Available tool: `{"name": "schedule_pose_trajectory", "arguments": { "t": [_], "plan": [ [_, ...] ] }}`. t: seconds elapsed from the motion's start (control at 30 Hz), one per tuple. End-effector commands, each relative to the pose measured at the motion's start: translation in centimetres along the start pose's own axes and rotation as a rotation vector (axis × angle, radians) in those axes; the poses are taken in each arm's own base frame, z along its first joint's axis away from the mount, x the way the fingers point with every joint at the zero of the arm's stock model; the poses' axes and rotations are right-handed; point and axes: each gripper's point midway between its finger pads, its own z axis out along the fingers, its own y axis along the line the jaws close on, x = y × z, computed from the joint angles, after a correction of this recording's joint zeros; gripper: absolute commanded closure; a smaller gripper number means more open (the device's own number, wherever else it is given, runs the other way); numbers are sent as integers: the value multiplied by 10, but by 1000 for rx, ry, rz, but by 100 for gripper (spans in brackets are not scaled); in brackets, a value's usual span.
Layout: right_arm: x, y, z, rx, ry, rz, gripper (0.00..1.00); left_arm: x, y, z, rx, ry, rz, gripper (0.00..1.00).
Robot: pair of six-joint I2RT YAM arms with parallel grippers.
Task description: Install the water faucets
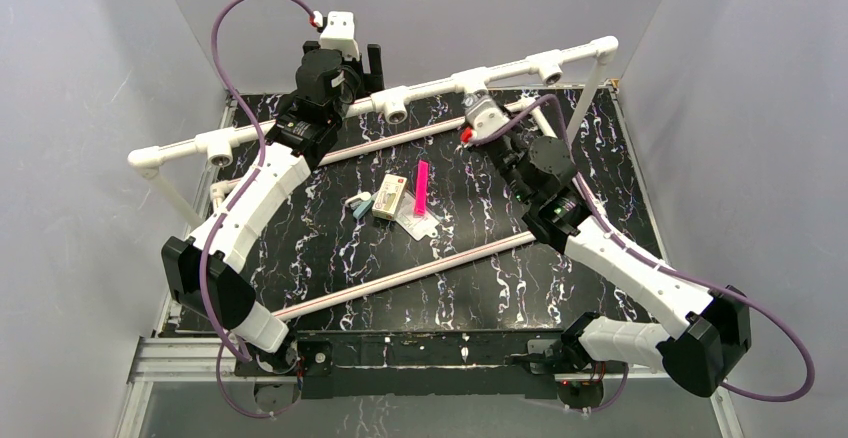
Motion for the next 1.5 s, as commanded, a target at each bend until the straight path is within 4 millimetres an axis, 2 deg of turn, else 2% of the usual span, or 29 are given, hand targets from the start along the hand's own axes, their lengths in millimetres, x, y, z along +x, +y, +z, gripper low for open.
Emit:
{"name": "schedule_pose_trajectory", "arguments": {
  "t": [0.0, 0.1, 0.27, 0.5, 0.7, 0.93, 1.17, 1.37, 1.47],
  "plan": [
    [-14, -4, -4, 104, -52, 475, 99, 75, -10, -2, 38, 230, 69, 20],
    [-13, 0, -2, 130, -47, 667, 99, 75, -10, -3, 40, 230, 68, 20],
    [-10, -5, -3, 215, -36, 923, 99, 75, -9, -3, 38, 229, 68, 20],
    [6, -10, -10, 366, 17, 1248, 99, 77, -10, -3, 41, 233, 67, 20],
    [32, 2, -19, 485, 90, 1531, 99, 77, -11, -3, 43, 232, 65, 20],
    [49, 23, -19, 521, 130, 1878, 99, 77, -11, -2, 44, 233, 65, 20],
    [57, 28, -22, 556, 134, 2040, 99, 78, -11, -2, 44, 235, 64, 20],
    [55, 28, -24, 563, 137, 2091, 99, 78, -11, -2, 46, 236, 64, 20],
    [51, 24, -25, 558, 128, 2082, 85, 79, -11, -2, 44, 237, 65, 20]
  ]
}}
